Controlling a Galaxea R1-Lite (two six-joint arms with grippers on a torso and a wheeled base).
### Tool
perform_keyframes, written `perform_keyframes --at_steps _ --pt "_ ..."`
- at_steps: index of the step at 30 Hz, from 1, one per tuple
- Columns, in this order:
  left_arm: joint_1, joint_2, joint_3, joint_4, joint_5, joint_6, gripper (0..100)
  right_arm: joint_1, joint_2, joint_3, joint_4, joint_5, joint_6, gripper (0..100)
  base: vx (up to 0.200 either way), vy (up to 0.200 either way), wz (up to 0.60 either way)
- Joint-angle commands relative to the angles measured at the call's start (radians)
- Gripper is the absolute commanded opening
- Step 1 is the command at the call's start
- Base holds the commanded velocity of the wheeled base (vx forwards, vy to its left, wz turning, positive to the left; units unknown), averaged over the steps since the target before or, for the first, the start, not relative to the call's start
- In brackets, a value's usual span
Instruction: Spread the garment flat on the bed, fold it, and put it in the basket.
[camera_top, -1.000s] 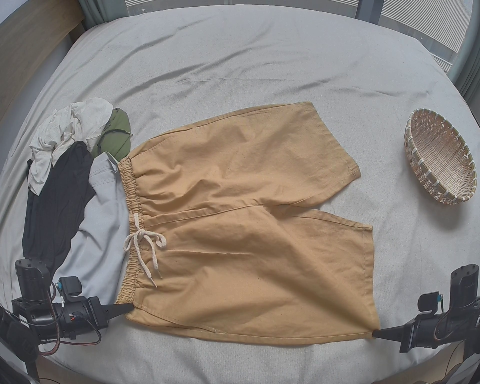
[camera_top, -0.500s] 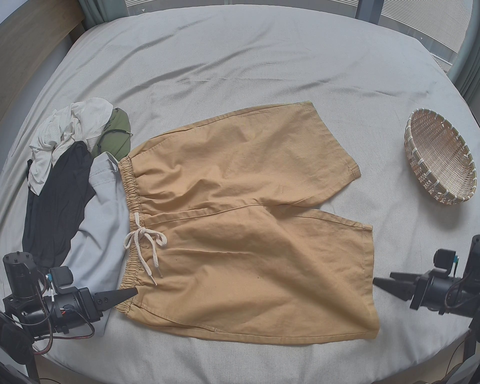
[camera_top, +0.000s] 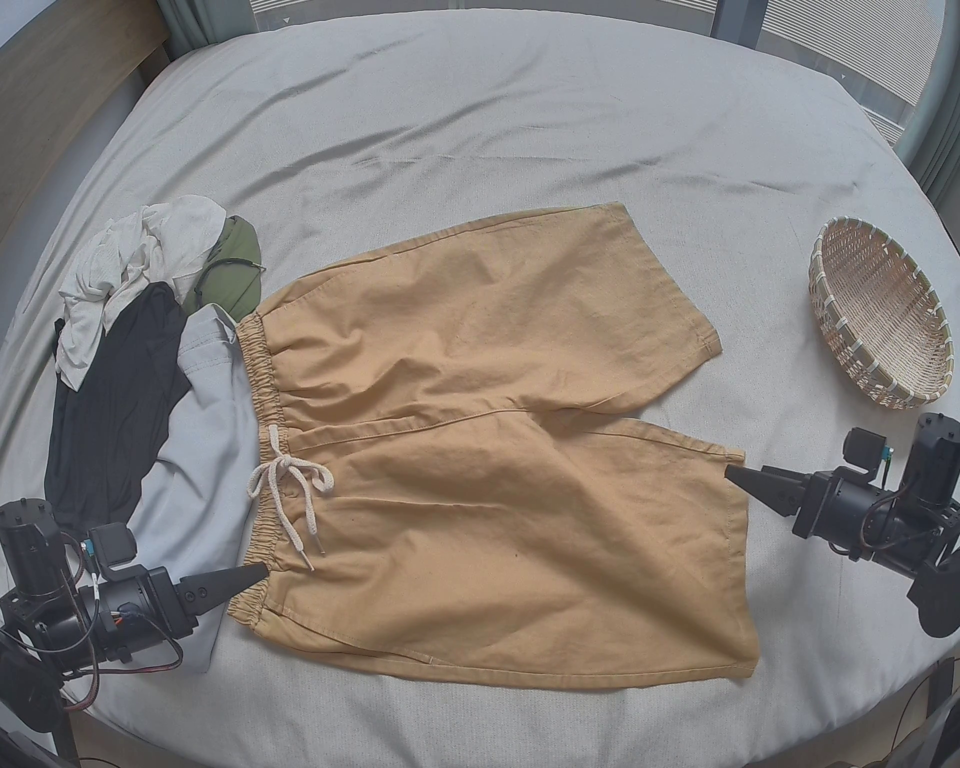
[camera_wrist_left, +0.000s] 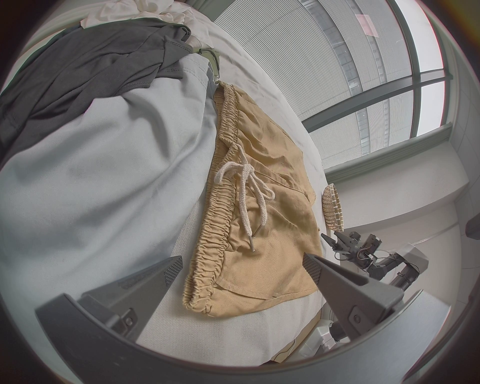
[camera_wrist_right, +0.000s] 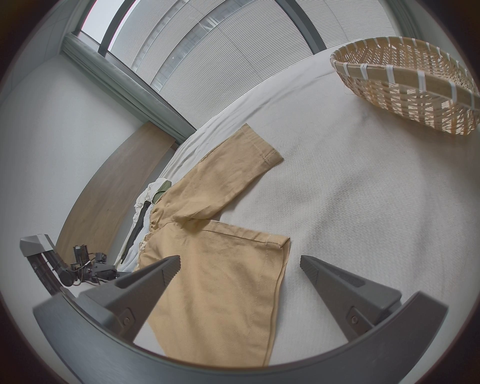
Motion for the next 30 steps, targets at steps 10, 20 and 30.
perform_keyframes --at_steps 10,20,30 --pt "0.000 -0.016 0.019 -0.002 -0.001 0.000 100 0.016 0.145 -0.061 -0.064 0.000 0.020 100 0.000 0.000 0.00" --pt "0.000 -0.014 0.025 -0.002 -0.001 0.000 100 0.019 0.190 -0.070 -0.129 0.004 0.026 0 0.000 0.000 0.00" --pt "0.000 -0.010 0.030 -0.001 -0.003 0.000 100 -0.030 0.220 -0.077 -0.271 0.003 0.070 0 0.000 0.000 0.00"
